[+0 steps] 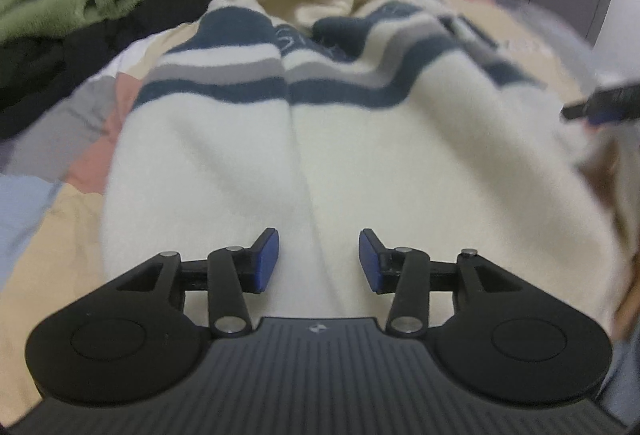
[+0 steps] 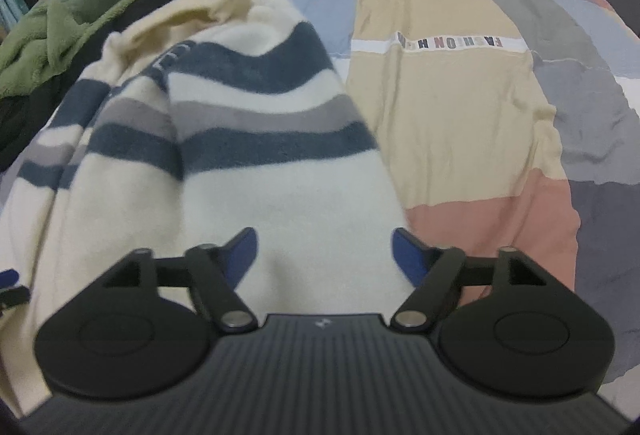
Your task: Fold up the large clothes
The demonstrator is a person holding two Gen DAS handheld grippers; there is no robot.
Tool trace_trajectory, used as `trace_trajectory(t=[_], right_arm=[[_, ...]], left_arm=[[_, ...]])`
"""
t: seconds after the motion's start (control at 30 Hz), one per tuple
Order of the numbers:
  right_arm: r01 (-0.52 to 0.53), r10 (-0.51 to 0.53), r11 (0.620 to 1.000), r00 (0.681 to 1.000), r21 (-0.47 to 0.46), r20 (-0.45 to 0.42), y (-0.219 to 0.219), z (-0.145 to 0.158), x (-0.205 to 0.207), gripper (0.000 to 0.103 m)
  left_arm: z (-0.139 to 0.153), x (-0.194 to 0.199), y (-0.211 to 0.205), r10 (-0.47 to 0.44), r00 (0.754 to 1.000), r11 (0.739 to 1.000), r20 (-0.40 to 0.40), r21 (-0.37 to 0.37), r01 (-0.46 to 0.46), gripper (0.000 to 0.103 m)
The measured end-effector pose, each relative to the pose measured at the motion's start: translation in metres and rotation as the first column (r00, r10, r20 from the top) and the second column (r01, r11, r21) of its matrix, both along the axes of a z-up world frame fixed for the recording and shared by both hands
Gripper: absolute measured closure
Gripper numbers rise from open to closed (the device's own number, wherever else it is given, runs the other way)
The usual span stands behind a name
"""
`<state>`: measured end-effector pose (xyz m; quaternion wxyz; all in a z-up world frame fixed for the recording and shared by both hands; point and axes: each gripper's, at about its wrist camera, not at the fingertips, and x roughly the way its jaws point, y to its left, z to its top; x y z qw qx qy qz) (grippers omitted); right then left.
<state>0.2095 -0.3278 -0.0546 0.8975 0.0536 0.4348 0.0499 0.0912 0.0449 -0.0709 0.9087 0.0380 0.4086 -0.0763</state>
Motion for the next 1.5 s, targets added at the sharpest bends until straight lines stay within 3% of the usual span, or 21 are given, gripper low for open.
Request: trace_trajectory(t=[0.1, 0.2, 0.27, 0.4, 0.47, 0.67, 0.83, 0.93, 0.97, 1.03, 1.07, 1.1, 1.13, 1.3, 1.4, 1.5], right_arm=[[0.008, -0.007, 1.000, 1.000, 0.009, -0.015, -0.005, -0.002, 0.000, 0.023], [-0.033, 0.033, 0.998, 0.999, 0.050, -0.010, -0.004, -0.001, -0.003, 0.023], [-0.095, 0.096, 0.994, 0.995, 0.061, -0.003, 0.002, 0.000, -0.006, 0.023], [-0.181, 0.181, 0.983, 0.983, -0.041, 0.006, 0.022, -0.001, -0.011, 0.023], [-0.217, 0.216, 0.973, 0.976, -0.076, -0.021, 0.031, -0.006, -0.010, 0.023], [-0.296, 0.282, 0.944, 0.953, -0.145, -0.111, 0.047, -0.021, -0.015, 0.023], [-0.351, 0.321, 0.922, 0.930, -0.164, -0.180, 0.052, -0.030, -0.017, 0.023], [-0.386, 0.342, 0.894, 0.916, -0.227, -0.212, 0.059, -0.035, -0.019, 0.023], [-0.413, 0.359, 0.870, 0.905, -0.270, -0.229, 0.064, -0.037, -0.021, 0.025], [-0.465, 0.399, 0.808, 0.883, -0.361, -0.246, 0.070, -0.039, -0.025, 0.045], [-0.464, 0.402, 0.789, 0.885, -0.402, -0.234, 0.067, -0.036, -0.026, 0.064], [-0.445, 0.389, 0.799, 0.895, -0.405, -0.217, 0.061, -0.031, -0.025, 0.080], [-0.423, 0.373, 0.809, 0.906, -0.407, -0.200, 0.054, -0.027, -0.024, 0.087], [-0.283, 0.287, 0.812, 0.955, -0.511, -0.074, 0.011, 0.012, -0.013, 0.092], [-0.182, 0.224, 0.827, 0.974, -0.531, 0.015, -0.020, 0.052, 0.001, 0.093], [-0.101, 0.178, 0.816, 0.981, -0.569, 0.080, -0.044, 0.087, 0.020, 0.093]], left_arm=[[-0.005, -0.006, -0.007, 0.006, 1.000, 0.997, 0.000, 0.075, -0.006, 0.053], [-0.007, -0.006, -0.008, 0.026, 1.000, 0.994, 0.006, 0.103, -0.026, 0.054], [-0.009, -0.003, -0.005, 0.055, 0.998, 0.992, 0.005, 0.110, -0.055, 0.064], [-0.010, -0.003, 0.004, 0.109, 0.994, 0.988, 0.013, 0.113, -0.109, 0.089], [-0.007, -0.004, 0.008, 0.136, 0.990, 0.984, 0.028, 0.115, -0.138, 0.093], [0.004, -0.014, 0.032, 0.249, 0.966, 0.966, 0.074, 0.052, -0.253, 0.096], [0.018, -0.024, 0.060, 0.362, 0.927, 0.932, 0.098, -0.060, -0.358, 0.096], [0.026, -0.028, 0.074, 0.413, 0.904, 0.910, 0.111, -0.098, -0.403, 0.096], [0.029, -0.028, 0.079, 0.428, 0.897, 0.903, 0.114, -0.105, -0.417, 0.096], [0.037, -0.026, 0.094, 0.465, 0.878, 0.883, 0.115, -0.128, -0.451, 0.096], [0.042, -0.024, 0.103, 0.481, 0.869, 0.874, 0.111, -0.139, -0.466, 0.096], [0.046, -0.024, 0.111, 0.494, 0.862, 0.867, 0.114, -0.142, -0.478, 0.096], [0.053, -0.021, 0.120, 0.507, 0.853, 0.860, 0.123, -0.127, -0.493, 0.096], [0.086, -0.003, 0.171, 0.548, 0.818, 0.833, 0.174, -0.022, -0.554, 0.096], [0.107, 0.017, 0.206, 0.585, 0.787, 0.799, 0.197, 0.028, -0.600, 0.097], [0.127, 0.039, 0.239, 0.612, 0.760, 0.770, 0.219, 0.056, -0.636, 0.097]])
